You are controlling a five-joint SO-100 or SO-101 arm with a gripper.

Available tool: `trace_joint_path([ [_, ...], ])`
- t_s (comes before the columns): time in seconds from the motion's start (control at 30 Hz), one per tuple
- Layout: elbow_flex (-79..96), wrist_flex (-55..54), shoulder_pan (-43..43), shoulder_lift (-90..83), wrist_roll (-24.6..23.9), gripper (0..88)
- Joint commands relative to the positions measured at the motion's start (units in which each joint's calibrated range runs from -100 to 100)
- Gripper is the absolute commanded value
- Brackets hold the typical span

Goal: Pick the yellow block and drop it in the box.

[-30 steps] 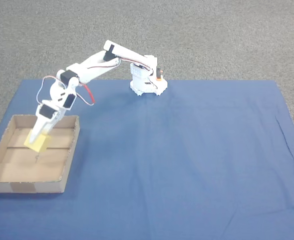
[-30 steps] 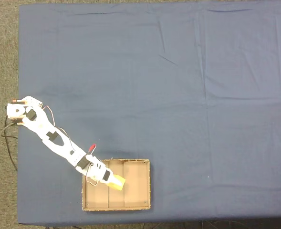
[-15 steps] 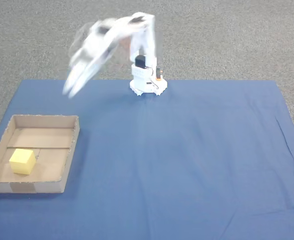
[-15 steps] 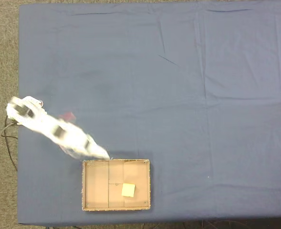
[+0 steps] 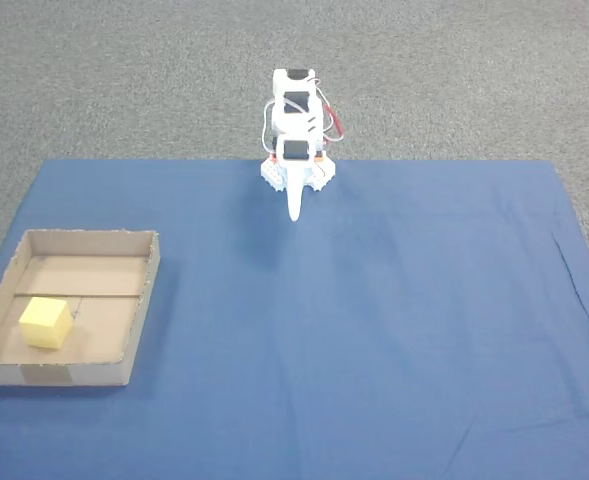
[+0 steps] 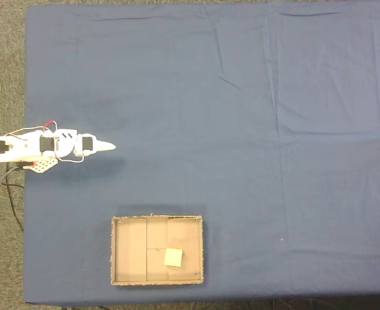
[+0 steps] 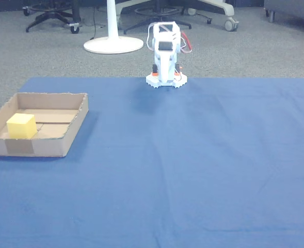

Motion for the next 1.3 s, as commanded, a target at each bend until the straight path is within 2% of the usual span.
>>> trace_joint_path([
  [0.0, 2.5, -0.1, -0.9, -0.9, 0.6, 0.2],
  [0.23, 2.6, 8.3, -4.8, -0.9, 1.2, 0.3],
  [0.37, 2.6, 10.4, -3.3, -0.8, 0.9, 0.3],
  [0.6, 2.5, 10.5, -2.2, -0.8, -1.9, 0.3],
  [0.77, 2.5, 10.0, -2.8, -0.8, -1.0, 0.2],
  [0.83, 2.5, 10.0, -2.8, -0.8, -1.1, 4.7],
  [0.9, 2.5, 10.0, -2.8, -0.8, -1.2, 0.3],
  [1.27, 2.5, 10.0, -1.9, -0.8, -1.8, 0.2],
])
